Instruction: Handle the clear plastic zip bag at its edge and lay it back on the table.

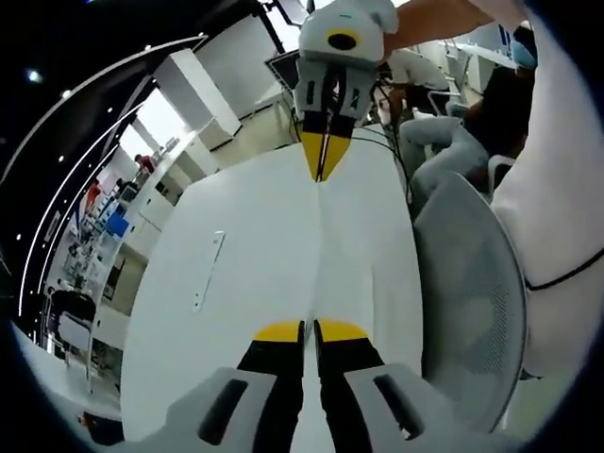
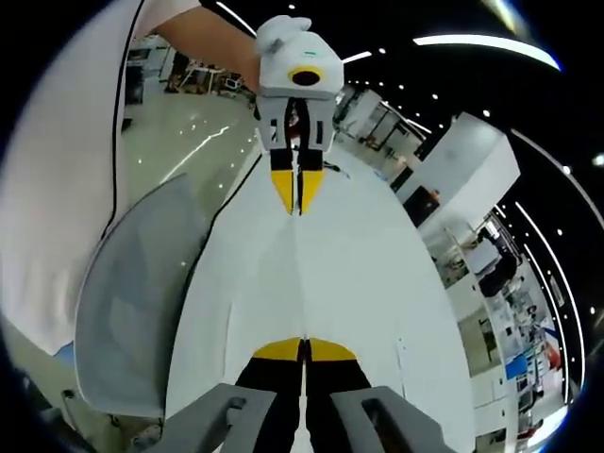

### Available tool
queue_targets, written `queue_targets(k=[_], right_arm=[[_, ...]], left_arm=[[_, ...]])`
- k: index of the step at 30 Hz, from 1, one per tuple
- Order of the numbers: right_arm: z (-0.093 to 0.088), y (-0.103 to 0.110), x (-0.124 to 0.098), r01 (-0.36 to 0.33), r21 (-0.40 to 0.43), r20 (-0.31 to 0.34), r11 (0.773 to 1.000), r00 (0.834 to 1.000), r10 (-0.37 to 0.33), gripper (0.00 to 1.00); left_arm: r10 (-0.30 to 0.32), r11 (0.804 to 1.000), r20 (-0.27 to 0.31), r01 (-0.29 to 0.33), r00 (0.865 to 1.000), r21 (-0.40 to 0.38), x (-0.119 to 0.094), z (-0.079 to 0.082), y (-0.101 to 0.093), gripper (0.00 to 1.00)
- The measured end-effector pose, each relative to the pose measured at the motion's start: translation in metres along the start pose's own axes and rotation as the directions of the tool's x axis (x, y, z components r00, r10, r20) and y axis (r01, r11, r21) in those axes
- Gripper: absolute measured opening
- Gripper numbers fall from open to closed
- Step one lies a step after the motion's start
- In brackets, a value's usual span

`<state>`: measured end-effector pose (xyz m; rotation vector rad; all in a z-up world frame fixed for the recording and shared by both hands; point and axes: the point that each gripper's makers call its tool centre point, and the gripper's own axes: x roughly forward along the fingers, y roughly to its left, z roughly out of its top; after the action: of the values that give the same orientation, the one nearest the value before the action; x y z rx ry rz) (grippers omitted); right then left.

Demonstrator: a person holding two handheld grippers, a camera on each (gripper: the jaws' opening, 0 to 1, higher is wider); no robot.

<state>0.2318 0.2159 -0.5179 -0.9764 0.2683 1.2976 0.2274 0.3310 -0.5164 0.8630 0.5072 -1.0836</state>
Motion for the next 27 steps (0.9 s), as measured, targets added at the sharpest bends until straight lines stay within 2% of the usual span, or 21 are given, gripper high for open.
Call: queue_targets(k=[12,20,27], right_arm=[[0.000,0.002,0.002,-0.005,-0.004,0.001,1.000,1.000,0.005,0.00],[-0.001,0.003,0.002,-0.010,-0.007,-0.003,1.000,1.000,0.010,0.00],[-0.003,0.003,0.003,-0.013,-0.008,-0.004,1.000,1.000,0.013,0.00]], left_arm=[[-0.050,0.999,-0.044,0.050,0.998,-0.005,0.004,-0.008,-0.008,0.00],[-0.064,0.998,-0.059,0.063,0.996,-0.009,0.006,-0.009,-0.012,0.00],[-0.086,0.995,-0.080,0.083,0.993,-0.046,0.006,-0.009,-0.016,0.00]])
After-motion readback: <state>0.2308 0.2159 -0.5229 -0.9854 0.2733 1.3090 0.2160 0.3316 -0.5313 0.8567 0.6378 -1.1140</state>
